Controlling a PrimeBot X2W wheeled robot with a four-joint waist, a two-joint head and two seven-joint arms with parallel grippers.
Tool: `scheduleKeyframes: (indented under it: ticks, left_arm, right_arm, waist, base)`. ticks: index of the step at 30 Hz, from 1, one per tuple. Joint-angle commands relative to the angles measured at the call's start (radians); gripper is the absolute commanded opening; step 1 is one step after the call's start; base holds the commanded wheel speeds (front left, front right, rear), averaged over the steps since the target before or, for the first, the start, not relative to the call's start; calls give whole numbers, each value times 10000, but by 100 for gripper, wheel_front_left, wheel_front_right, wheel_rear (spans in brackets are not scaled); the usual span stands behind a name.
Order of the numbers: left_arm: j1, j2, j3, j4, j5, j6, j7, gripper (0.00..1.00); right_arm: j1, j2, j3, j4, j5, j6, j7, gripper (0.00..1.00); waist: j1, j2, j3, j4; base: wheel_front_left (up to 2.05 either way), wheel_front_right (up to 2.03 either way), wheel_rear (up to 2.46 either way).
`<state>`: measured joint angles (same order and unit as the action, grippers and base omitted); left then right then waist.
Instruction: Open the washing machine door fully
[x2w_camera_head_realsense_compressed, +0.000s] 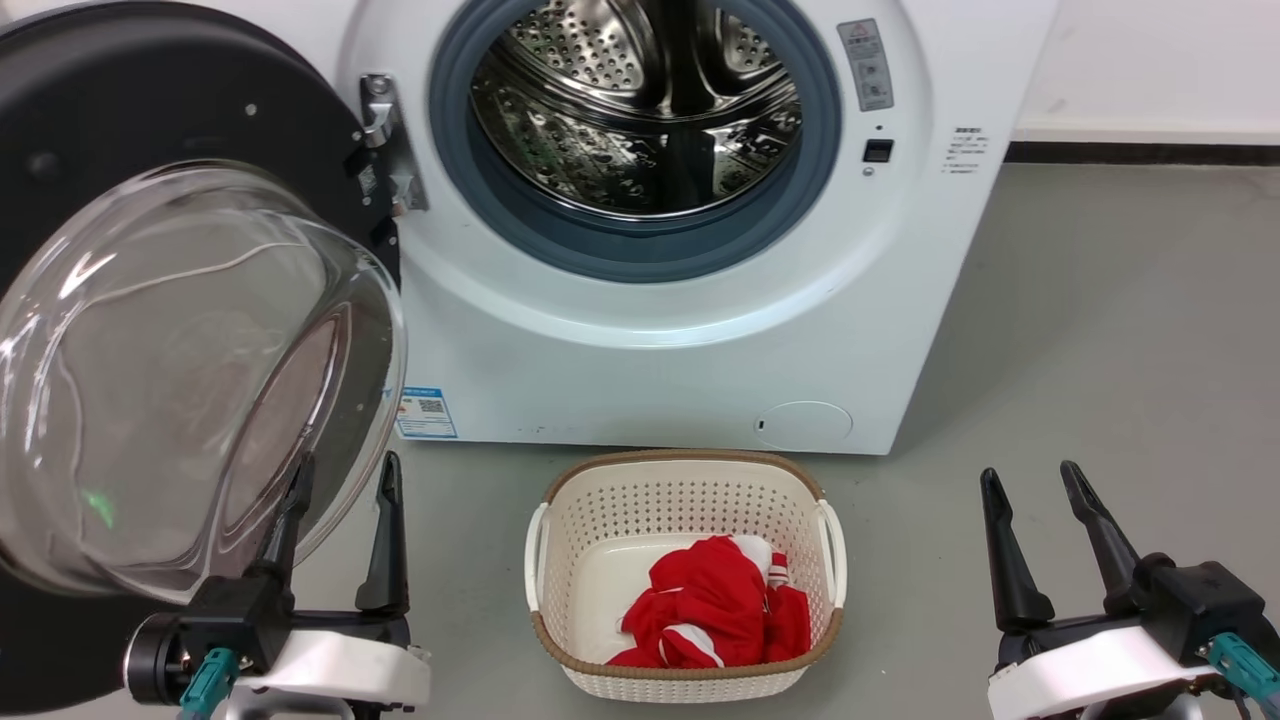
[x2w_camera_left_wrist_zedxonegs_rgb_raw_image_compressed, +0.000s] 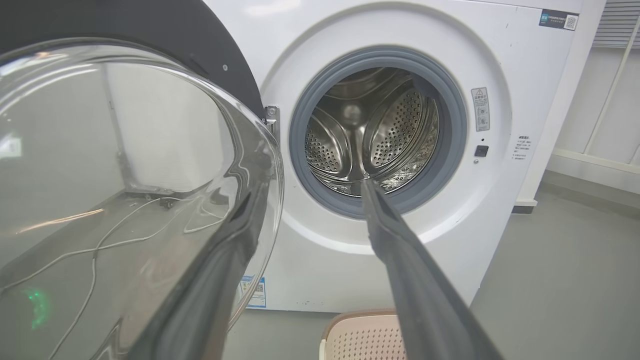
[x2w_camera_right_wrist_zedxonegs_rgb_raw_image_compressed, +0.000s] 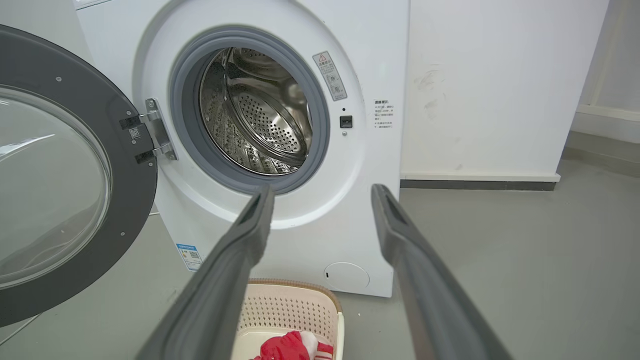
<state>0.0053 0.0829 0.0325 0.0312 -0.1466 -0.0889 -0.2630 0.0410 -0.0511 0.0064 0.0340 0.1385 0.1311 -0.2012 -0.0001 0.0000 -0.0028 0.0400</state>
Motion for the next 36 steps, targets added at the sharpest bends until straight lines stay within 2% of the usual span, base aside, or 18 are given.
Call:
scheduleKeyframes:
  ticks: [1,10,27,28,31,36]
  left_arm:
    - [-174,-30,-63,115,97,-63,-22,100]
    - [-316,-97,3,412,258,-129,-22,100]
    - [-517,-130,135,554,401,-233,-22,100]
    - [-398,-131,114,549,373,-217,0,0]
    - [-240,-179,104,848,344,-217,50,0]
    - [-406,-187,258,1044,-666,-231,403,0]
  right_arm:
    - [109,21,-14,-135,-96,-7,52,100]
    - [286,20,40,-514,-152,-7,256,100]
    - [228,20,72,-421,22,-7,174,100]
    - [220,0,63,-411,20,0,206,0]
    - [320,0,78,-149,44,0,219,0]
    - [246,-59,84,-65,1144,0,337,0]
  waist:
    - [1,0,14,-203]
    - [1,0,53,-460]
    - [1,0,158,-422]
    - [1,0,159,-420]
    - [1,0,159,-420]
    - [1,0,155,-418]
  base:
    - [0,0,0]
    - [0,0,0]
    - [0,0,0]
    - [0,0,0]
    - [0,0,0]
    - [0,0,0]
